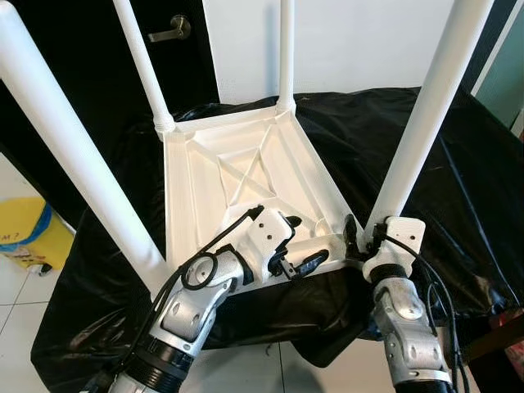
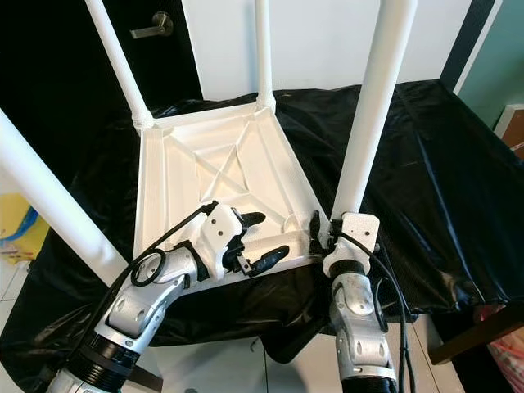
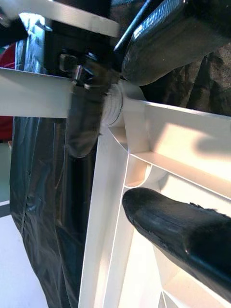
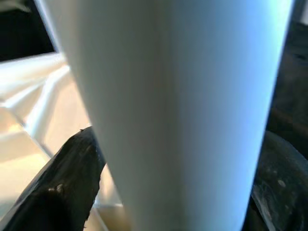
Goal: Building children table
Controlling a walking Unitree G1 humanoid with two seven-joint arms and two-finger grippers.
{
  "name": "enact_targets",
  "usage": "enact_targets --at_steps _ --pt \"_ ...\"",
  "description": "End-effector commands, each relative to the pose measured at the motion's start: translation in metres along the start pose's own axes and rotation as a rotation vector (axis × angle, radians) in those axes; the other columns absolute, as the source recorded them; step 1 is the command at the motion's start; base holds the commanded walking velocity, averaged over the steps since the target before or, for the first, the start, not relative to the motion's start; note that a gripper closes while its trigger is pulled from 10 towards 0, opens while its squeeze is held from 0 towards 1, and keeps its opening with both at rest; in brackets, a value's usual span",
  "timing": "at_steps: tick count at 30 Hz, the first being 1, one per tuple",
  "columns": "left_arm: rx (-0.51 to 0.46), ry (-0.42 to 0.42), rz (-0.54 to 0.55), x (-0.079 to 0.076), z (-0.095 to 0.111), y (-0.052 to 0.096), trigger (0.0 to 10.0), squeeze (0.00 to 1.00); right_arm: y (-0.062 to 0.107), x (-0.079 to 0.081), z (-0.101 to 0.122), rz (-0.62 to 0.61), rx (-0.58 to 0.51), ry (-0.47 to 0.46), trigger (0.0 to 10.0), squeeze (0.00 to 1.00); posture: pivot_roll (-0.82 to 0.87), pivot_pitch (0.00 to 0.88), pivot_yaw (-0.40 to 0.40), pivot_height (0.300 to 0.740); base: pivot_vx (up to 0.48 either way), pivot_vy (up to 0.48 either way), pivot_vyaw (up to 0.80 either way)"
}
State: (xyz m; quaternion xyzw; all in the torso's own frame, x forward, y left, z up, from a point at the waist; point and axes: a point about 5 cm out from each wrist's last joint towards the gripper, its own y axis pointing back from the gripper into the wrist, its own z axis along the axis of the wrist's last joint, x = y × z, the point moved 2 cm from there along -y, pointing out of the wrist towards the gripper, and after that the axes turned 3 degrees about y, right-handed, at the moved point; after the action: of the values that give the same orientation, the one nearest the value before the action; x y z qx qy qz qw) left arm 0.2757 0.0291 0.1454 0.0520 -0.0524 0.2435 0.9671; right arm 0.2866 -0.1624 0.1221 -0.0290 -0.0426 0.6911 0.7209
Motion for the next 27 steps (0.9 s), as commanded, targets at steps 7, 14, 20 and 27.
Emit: enact_targets --at_steps 7,14,20,27 --pt "0.006 -0.003 0.005 0.002 0.000 0.000 10.0 0.00 0.004 -0.016 0.006 0.180 -0.036 0.039 10.0 1.00 -0.11 0.014 0.059 0.740 0.000 0.000 0.00" --pt "0.018 -0.011 -0.015 0.002 -0.001 0.002 10.0 0.00 -0.003 -0.023 0.011 0.406 -0.029 0.090 10.0 0.00 -0.12 0.010 0.080 0.740 0.000 0.000 0.00" --pt "0.025 -0.018 -0.022 0.004 -0.001 0.003 10.0 0.00 -0.011 -0.025 0.012 0.514 -0.015 0.139 10.0 0.00 -0.12 0.003 0.087 0.740 0.000 0.000 0.00" --pt "0.032 -0.015 -0.053 0.001 -0.002 0.004 10.0 0.00 -0.026 -0.028 0.010 0.611 0.023 0.188 10.0 0.00 -0.10 0.024 0.086 0.740 0.000 0.000 0.00"
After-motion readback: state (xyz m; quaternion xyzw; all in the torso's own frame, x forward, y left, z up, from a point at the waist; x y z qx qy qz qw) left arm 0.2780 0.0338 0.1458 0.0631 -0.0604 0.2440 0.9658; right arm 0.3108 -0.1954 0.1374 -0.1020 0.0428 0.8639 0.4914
